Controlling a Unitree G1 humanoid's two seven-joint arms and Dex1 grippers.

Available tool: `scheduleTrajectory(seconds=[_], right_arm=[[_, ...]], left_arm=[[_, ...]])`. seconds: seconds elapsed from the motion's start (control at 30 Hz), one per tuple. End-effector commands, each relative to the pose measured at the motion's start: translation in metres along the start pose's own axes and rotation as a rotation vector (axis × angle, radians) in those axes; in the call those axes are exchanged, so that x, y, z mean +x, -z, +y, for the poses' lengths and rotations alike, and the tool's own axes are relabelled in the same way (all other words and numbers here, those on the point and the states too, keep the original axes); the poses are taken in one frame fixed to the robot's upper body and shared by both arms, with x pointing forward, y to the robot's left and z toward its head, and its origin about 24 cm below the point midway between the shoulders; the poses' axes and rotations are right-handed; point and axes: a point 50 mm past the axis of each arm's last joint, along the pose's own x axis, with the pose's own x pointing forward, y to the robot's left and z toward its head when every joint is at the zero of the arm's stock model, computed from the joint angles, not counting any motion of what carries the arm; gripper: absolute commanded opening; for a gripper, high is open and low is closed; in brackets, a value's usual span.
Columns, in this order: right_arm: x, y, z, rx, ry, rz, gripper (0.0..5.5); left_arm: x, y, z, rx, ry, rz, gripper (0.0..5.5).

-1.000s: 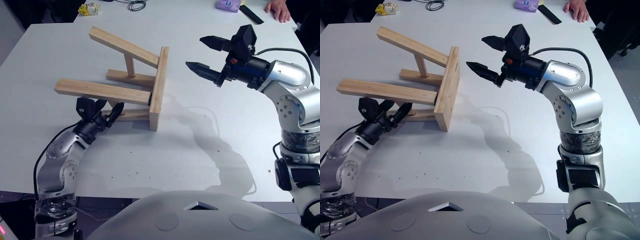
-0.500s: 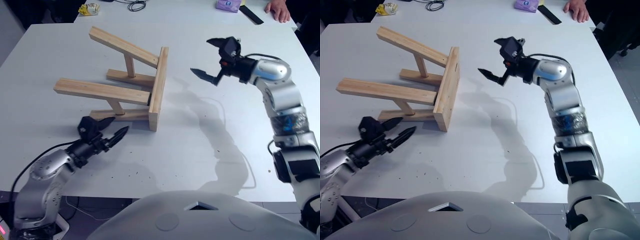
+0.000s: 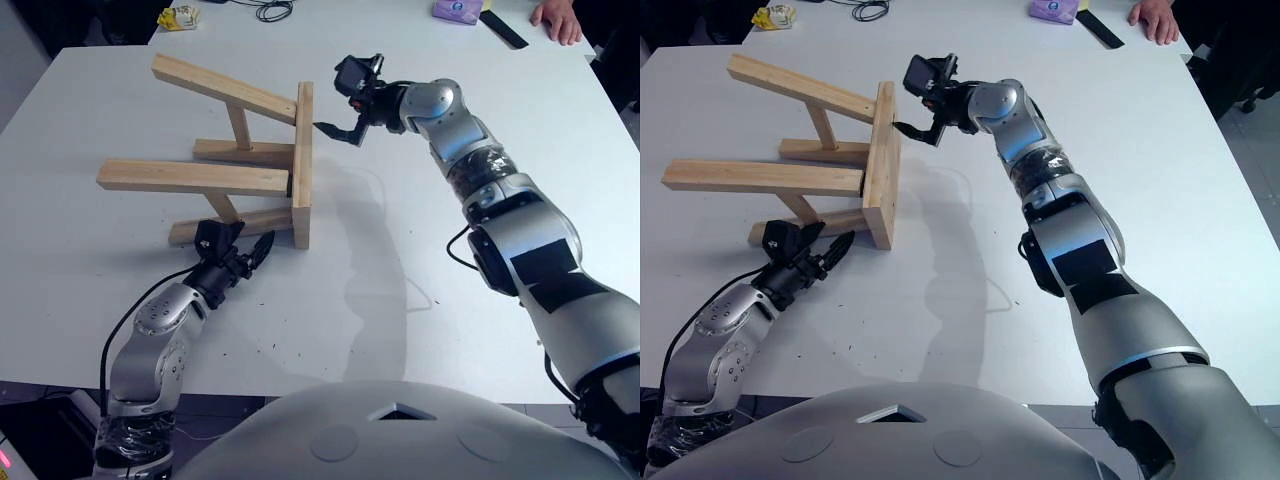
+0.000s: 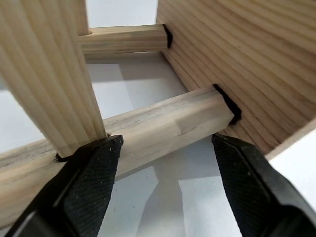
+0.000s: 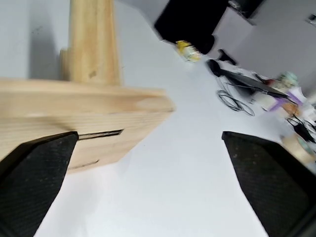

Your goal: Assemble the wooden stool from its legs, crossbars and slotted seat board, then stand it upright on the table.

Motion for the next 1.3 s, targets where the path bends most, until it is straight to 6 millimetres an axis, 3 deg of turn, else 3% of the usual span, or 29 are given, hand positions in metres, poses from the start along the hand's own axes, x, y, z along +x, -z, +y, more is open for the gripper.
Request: scheduleTrajectory(seconds=[0.03, 0.27, 0.4, 0.57, 0.77, 0.9, 1.0, 1.07, 1.2, 1.3], right_arm=[[-0.008, -0.014, -0.017, -0.140, -0.033, 0.036, 5.38], [-0.025, -0.026, -0.034, -0.375, -0.156, 0.121, 5.38], [-0.016, -0.043, -0.030, -0.337, -0.136, 0.025, 5.38], [-0.011, -0.043, -0.024, -0.324, -0.089, -0.046, 5.38], [-0.009, -0.037, -0.020, -0.361, -0.048, -0.044, 5.38], [-0.009, -0.052, -0.025, -0.331, 0.012, -0.140, 5.38], [-0.006, -0.064, -0.025, -0.218, 0.060, -0.261, 5.38], [-0.003, -0.059, -0.020, -0.184, 0.058, -0.265, 5.38], [0.003, -0.036, -0.005, -0.163, -0.017, -0.170, 5.38], [0.010, -0.012, 0.015, -0.209, -0.132, -0.043, 5.38]], left_arm=[[-0.001, 0.019, -0.001, -0.041, -0.009, 0.076, 3.36], [-0.012, 0.039, -0.015, -0.075, 0.014, 0.101, 3.36], [-0.026, 0.055, -0.021, -0.068, 0.085, 0.148, 3.36], [-0.037, 0.063, -0.005, -0.019, 0.050, 0.209, 3.36], [-0.030, 0.060, -0.003, -0.025, 0.034, 0.181, 3.36], [-0.030, 0.069, -0.009, -0.043, 0.041, 0.193, 3.36], [-0.029, 0.074, 0.003, -0.063, -0.092, 0.146, 3.36], [-0.032, 0.075, 0.010, -0.120, -0.170, 0.106, 3.36], [-0.044, 0.090, 0.006, -0.122, -0.152, 0.163, 3.36], [-0.047, 0.088, 0.005, -0.134, -0.147, 0.156, 3.36]])
